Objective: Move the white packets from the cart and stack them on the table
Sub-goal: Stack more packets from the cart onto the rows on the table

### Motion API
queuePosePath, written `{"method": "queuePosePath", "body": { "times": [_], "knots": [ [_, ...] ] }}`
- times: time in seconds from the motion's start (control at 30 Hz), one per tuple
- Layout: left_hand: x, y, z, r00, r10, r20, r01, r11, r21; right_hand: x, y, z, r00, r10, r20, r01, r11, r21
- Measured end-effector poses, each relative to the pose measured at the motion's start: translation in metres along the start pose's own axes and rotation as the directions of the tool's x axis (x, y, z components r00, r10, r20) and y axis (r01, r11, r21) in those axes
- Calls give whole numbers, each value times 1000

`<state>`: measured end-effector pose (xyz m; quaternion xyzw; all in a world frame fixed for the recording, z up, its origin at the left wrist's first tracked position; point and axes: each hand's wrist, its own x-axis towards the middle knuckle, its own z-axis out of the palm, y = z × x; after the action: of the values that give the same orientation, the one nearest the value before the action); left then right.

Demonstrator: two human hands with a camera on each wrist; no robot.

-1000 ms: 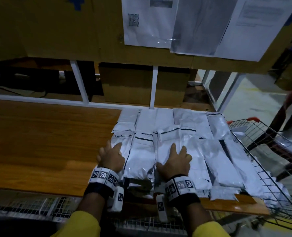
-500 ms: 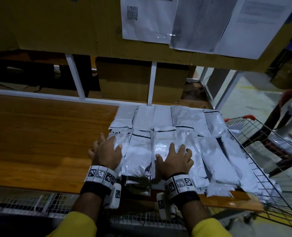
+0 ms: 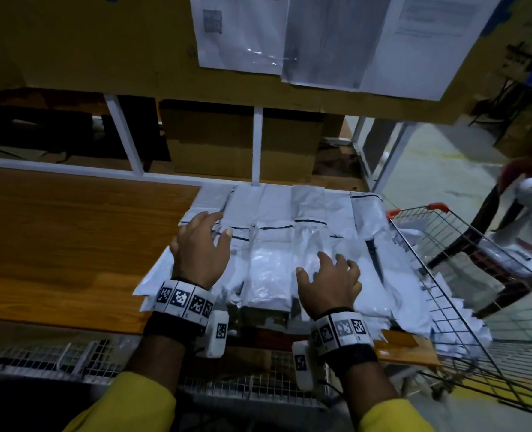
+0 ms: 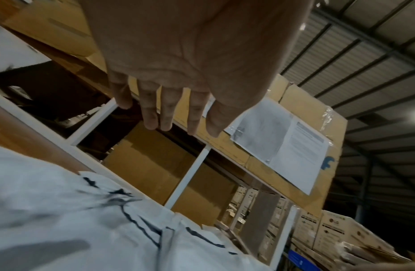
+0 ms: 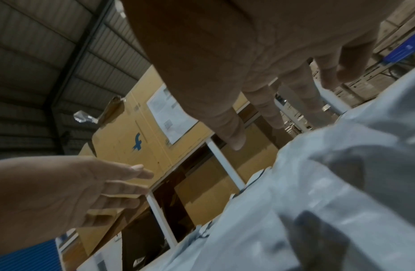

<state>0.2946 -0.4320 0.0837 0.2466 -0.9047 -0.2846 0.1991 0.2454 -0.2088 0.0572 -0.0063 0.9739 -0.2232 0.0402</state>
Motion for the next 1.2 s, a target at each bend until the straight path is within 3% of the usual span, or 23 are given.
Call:
{"method": "queuePosePath", "body": {
  "times": [0.17, 0.43, 0.7, 0.93, 1.13, 1.2],
  "knots": [
    [-23, 72, 35, 985, 170, 18, -165, 976, -141, -1, 64, -46, 996, 23, -82, -16, 997, 82],
    [-79, 225, 125, 914, 390, 115, -341, 889, -305, 14, 210, -125, 960, 158, -230, -121, 979, 166],
    [-113, 340, 216, 824, 526, 209, -448, 832, -329, 24, 343, -158, 922, 315, -225, -278, 943, 181],
    [-74, 405, 288, 745, 606, 279, -551, 794, -256, 67, 395, -158, 883, 421, -206, -363, 892, 269],
    [-8, 466, 373, 693, 593, 409, -596, 791, -138, 133, 420, -160, 860, 461, -219, -408, 879, 247],
    [8, 480, 407, 654, 588, 477, -633, 770, -82, 156, 432, -160, 844, 486, -227, -435, 868, 240]
  ]
}}
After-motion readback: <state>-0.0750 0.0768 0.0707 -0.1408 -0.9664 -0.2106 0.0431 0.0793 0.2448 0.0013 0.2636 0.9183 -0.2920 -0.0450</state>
